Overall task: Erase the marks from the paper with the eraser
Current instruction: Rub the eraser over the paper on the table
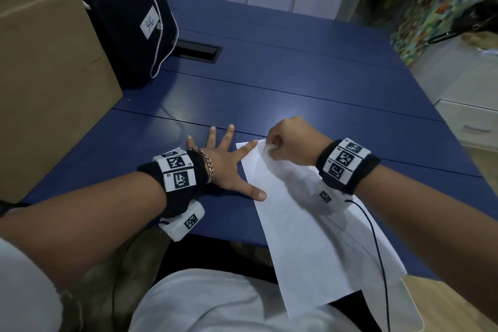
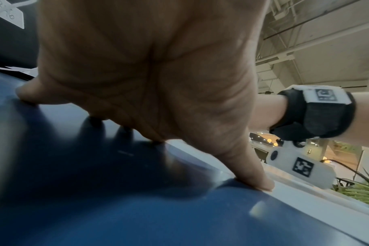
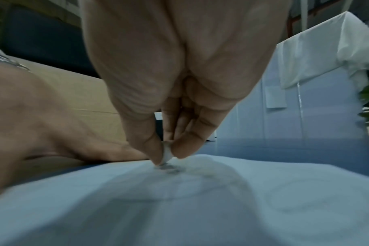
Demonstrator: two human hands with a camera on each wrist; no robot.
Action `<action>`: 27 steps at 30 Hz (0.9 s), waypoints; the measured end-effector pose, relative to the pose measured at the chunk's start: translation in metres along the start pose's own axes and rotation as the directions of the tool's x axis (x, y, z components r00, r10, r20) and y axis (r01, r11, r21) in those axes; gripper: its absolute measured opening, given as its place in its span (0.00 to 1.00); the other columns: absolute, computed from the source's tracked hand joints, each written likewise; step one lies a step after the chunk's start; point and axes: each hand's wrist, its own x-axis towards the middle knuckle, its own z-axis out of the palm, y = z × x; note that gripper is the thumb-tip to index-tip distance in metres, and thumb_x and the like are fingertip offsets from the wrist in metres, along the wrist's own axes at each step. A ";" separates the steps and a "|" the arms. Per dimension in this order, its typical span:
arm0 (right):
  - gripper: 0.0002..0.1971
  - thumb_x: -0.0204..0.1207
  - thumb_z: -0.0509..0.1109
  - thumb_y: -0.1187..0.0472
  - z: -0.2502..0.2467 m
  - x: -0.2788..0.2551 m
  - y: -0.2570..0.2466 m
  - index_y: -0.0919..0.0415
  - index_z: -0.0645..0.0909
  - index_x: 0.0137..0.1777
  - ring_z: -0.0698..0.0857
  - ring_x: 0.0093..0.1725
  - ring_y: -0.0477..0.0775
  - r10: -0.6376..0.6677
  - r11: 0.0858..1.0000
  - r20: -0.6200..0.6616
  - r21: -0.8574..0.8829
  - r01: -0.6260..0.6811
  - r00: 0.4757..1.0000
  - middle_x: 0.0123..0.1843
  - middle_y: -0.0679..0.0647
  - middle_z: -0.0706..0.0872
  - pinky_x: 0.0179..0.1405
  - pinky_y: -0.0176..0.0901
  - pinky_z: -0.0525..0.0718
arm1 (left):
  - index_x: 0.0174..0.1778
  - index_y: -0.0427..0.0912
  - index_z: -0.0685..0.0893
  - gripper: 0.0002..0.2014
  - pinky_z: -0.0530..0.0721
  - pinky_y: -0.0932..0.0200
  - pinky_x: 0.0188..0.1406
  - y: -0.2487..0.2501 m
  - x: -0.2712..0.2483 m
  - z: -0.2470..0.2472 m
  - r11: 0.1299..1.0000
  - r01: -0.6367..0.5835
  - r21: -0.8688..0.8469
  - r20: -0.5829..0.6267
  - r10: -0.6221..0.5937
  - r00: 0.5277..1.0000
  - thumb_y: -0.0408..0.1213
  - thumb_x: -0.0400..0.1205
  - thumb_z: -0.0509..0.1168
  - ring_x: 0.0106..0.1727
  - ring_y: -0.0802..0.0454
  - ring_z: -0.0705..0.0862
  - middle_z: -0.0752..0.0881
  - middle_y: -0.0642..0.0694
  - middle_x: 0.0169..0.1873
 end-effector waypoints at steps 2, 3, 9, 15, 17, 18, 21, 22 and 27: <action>0.07 0.73 0.77 0.59 0.005 -0.010 -0.013 0.54 0.93 0.49 0.88 0.45 0.54 -0.070 0.998 0.036 0.007 0.070 0.997 0.41 0.46 0.90 0.46 0.44 0.86 | 0.81 0.83 0.22 0.73 0.33 0.05 0.75 -0.001 0.001 0.000 1.000 -0.002 -0.004 -0.002 0.002 1.000 0.97 0.45 0.58 0.87 0.29 0.19 0.11 0.53 0.82; 0.07 0.73 0.78 0.59 0.008 -0.018 -0.021 0.54 0.93 0.49 0.88 0.42 0.52 -0.122 0.992 0.087 0.021 0.121 0.989 0.41 0.46 0.91 0.43 0.41 0.84 | 0.81 0.83 0.22 0.73 0.33 0.05 0.75 -0.001 0.001 0.000 1.000 -0.004 -0.006 -0.002 0.004 1.000 0.98 0.45 0.58 0.87 0.29 0.19 0.11 0.53 0.82; 0.04 0.70 0.76 0.57 0.001 -0.009 0.014 0.50 0.90 0.45 0.86 0.44 0.53 0.044 0.999 0.021 -0.013 -0.044 0.999 0.39 0.44 0.88 0.42 0.47 0.88 | 0.82 0.82 0.24 0.74 0.33 0.05 0.75 -0.001 0.002 0.001 1.000 0.000 -0.007 -0.013 0.000 1.000 0.98 0.45 0.58 0.87 0.30 0.19 0.12 0.53 0.83; 0.06 0.71 0.74 0.58 0.017 -0.028 -0.012 0.54 0.91 0.44 0.84 0.39 0.55 -0.090 0.993 0.084 -0.062 0.096 0.992 0.38 0.49 0.89 0.36 0.46 0.83 | 0.82 0.81 0.23 0.74 0.35 0.04 0.75 -0.001 0.002 0.001 1.000 -0.011 0.002 -0.008 0.011 1.000 0.98 0.44 0.55 0.87 0.28 0.20 0.12 0.52 0.83; 0.05 0.71 0.73 0.59 0.011 -0.021 0.004 0.55 0.91 0.44 0.84 0.42 0.56 -0.013 0.997 0.044 -0.075 0.016 0.999 0.38 0.49 0.89 0.36 0.45 0.84 | 0.83 0.81 0.23 0.74 0.34 0.05 0.75 -0.001 0.002 0.000 1.000 -0.008 -0.002 -0.003 0.008 1.000 0.98 0.44 0.56 0.87 0.28 0.20 0.13 0.52 0.84; 0.04 0.71 0.73 0.60 0.006 -0.018 0.013 0.55 0.90 0.43 0.83 0.42 0.57 0.031 0.998 0.018 -0.062 -0.030 0.999 0.37 0.49 0.88 0.38 0.46 0.85 | 0.83 0.80 0.24 0.74 0.34 0.05 0.76 -0.002 0.001 0.000 1.000 -0.007 -0.003 -0.004 0.007 1.000 0.98 0.45 0.56 0.87 0.28 0.19 0.13 0.52 0.84; 0.03 0.72 0.75 0.61 0.000 -0.014 0.029 0.55 0.90 0.43 0.81 0.41 0.54 0.076 0.997 -0.008 -0.020 -0.076 0.997 0.35 0.46 0.86 0.40 0.45 0.83 | 0.90 0.70 0.28 0.75 0.29 0.10 0.78 0.002 -0.001 0.006 0.998 -0.052 0.047 -0.058 0.055 0.997 0.98 0.51 0.54 0.88 0.32 0.19 0.17 0.52 0.87; 0.03 0.72 0.75 0.61 0.001 -0.014 0.029 0.53 0.90 0.42 0.80 0.40 0.53 0.075 0.997 -0.004 -0.012 -0.075 0.997 0.35 0.45 0.85 0.40 0.43 0.80 | 0.93 0.64 0.33 0.76 0.29 0.11 0.79 0.005 0.000 0.007 0.993 -0.091 0.073 -0.101 0.098 0.990 0.97 0.53 0.54 0.88 0.34 0.19 0.20 0.51 0.89; 0.04 0.72 0.77 0.60 0.001 -0.012 0.031 0.50 0.89 0.44 0.81 0.42 0.50 0.090 0.996 0.008 0.009 -0.090 0.996 0.38 0.42 0.85 0.43 0.44 0.83 | 0.92 0.72 0.41 0.69 0.31 0.13 0.82 0.014 0.016 -0.009 0.972 -0.230 0.046 -0.194 0.234 0.953 0.92 0.57 0.65 0.89 0.30 0.22 0.28 0.47 0.93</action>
